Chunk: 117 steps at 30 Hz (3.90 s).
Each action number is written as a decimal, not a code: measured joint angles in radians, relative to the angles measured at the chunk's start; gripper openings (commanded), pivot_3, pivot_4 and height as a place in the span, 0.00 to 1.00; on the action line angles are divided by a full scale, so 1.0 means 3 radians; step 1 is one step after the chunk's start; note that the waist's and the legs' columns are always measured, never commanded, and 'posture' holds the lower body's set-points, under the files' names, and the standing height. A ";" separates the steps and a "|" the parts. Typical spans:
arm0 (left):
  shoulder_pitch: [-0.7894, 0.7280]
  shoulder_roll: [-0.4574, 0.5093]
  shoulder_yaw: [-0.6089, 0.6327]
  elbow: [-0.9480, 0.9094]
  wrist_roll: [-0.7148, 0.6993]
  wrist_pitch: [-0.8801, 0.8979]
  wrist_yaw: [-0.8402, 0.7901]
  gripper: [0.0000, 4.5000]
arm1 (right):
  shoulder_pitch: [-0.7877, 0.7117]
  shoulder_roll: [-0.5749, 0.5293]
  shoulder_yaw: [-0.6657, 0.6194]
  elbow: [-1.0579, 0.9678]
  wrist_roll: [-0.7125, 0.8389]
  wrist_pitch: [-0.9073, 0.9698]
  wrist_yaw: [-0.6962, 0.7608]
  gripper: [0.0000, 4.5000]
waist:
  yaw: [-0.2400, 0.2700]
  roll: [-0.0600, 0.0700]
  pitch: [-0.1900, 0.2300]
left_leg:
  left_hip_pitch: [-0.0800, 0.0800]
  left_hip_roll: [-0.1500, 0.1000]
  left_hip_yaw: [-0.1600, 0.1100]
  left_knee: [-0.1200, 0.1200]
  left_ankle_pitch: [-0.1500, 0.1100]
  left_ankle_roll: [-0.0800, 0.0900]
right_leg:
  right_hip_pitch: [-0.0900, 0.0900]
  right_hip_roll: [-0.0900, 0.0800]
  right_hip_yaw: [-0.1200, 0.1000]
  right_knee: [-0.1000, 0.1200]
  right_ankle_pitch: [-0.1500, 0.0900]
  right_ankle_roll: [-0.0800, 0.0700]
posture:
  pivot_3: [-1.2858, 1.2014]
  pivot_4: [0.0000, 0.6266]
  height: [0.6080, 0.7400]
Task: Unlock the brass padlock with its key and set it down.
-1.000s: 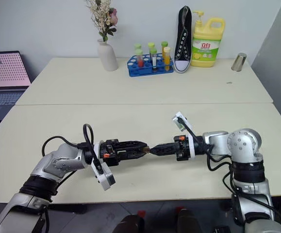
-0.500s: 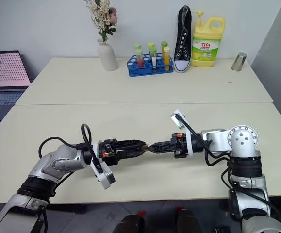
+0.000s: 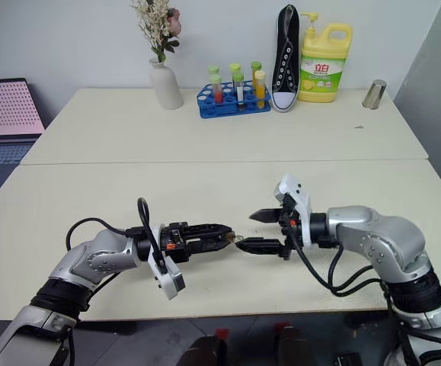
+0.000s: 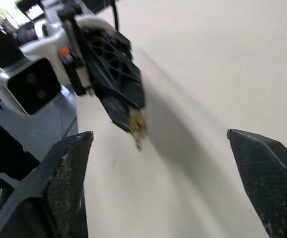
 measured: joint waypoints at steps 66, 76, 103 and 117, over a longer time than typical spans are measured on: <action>0.0571 -0.0141 0.0063 -0.0769 -0.2454 0.2964 -0.0855 0.00 | -0.0071 0.0412 0.0075 0.0334 -0.0378 -0.0113 0.0144 0.04 | -0.0002 0.0001 -0.0001 | 0.0002 0.0001 -0.0001 0.0003 0.0000 -0.0001 | 0.0000 -0.0001 0.0000 0.0003 0.0001 -0.0002 | 0.52 0.24 1.00; 0.0629 -0.0351 0.0172 -0.1420 -0.3026 0.4214 -0.1102 0.00 | -0.0070 0.0407 0.0075 0.0323 -0.0382 -0.0113 0.0148 0.04 | -0.0005 0.0001 -0.0002 | 0.0002 0.0001 0.0000 0.0003 0.0001 -0.0002 | 0.0000 0.0000 0.0001 0.0003 0.0001 -0.0002 | 0.52 0.24 1.00; 0.0846 -0.0226 0.0604 -0.2155 -0.3764 0.5794 -0.1480 0.00 | -0.0070 0.0404 0.0077 0.0318 -0.0423 -0.0131 0.0154 0.04 | 0.0002 0.0001 -0.0001 | 0.0002 0.0003 0.0000 0.0003 0.0001 -0.0002 | 0.0001 -0.0001 0.0002 0.0002 0.0001 -0.0002 | 0.52 0.24 1.00; 0.0753 -0.0333 0.0790 -0.2250 -0.4001 0.6089 -0.1314 0.00 | -0.0064 0.0409 0.0086 0.0318 -0.0467 -0.0136 0.0158 0.04 | 0.0001 0.0001 -0.0002 | 0.0002 0.0003 0.0001 0.0003 0.0006 -0.0010 | 0.0001 -0.0001 0.0003 0.0001 0.0001 -0.0002 | 0.52 0.24 1.00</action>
